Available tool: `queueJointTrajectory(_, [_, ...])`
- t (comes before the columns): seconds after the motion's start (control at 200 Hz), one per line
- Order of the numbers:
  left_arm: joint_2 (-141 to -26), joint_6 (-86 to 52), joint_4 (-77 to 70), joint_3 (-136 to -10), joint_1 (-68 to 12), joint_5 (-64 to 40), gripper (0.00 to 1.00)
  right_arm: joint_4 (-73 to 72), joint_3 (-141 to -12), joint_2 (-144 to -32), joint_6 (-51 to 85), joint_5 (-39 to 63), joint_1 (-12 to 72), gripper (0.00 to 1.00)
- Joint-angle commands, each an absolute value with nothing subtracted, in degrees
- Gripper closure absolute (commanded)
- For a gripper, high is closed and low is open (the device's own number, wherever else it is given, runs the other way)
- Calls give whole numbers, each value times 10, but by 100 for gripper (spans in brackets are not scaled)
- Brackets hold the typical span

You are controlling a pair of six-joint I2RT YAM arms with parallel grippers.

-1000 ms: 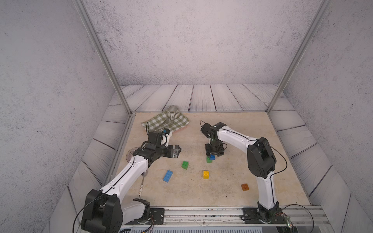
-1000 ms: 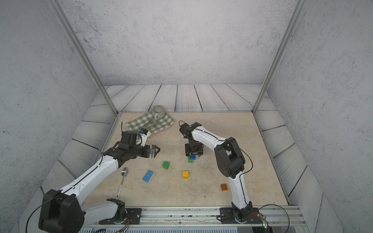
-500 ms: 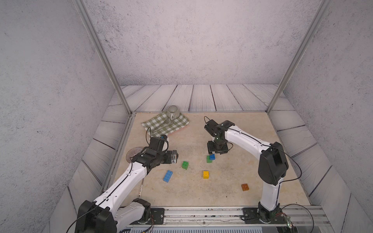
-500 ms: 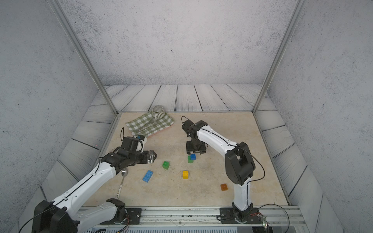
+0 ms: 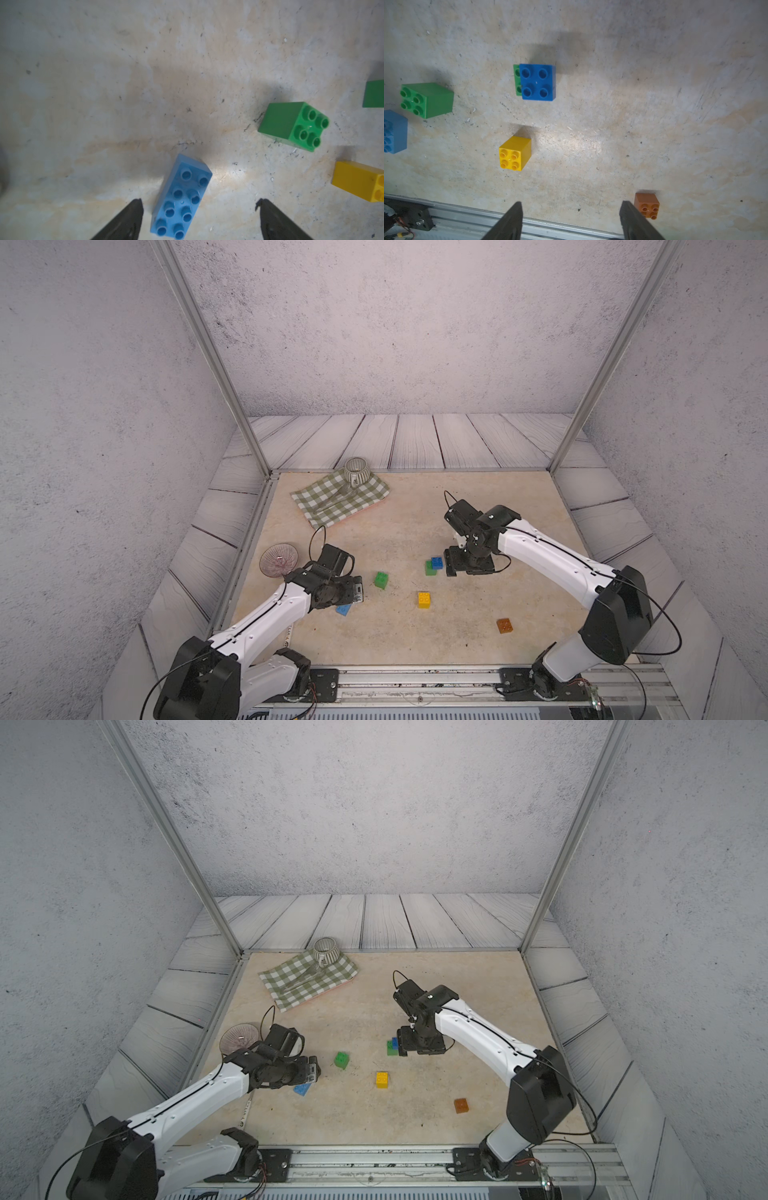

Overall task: Assemble the number 4 with lego
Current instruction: Pick up the lego brick from the center of the board.

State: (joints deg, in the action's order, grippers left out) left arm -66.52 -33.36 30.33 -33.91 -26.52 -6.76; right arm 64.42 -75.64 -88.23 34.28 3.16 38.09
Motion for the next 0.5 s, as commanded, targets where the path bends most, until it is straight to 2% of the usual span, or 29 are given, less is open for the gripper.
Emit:
queueJointTrajectory(0.0, [-707,-339,279,-337,-268,-76,10,652,-741,-850,349,38,383,24])
queueJointTrajectory(0.215, [-747,-312,276,-357,-271,-86,10,661,-716,-807,358,34,383,22])
queueJointTrajectory(0.495, [-711,-359,269,-340,-313,-108,13,664,-696,-779,371,33,383,21])
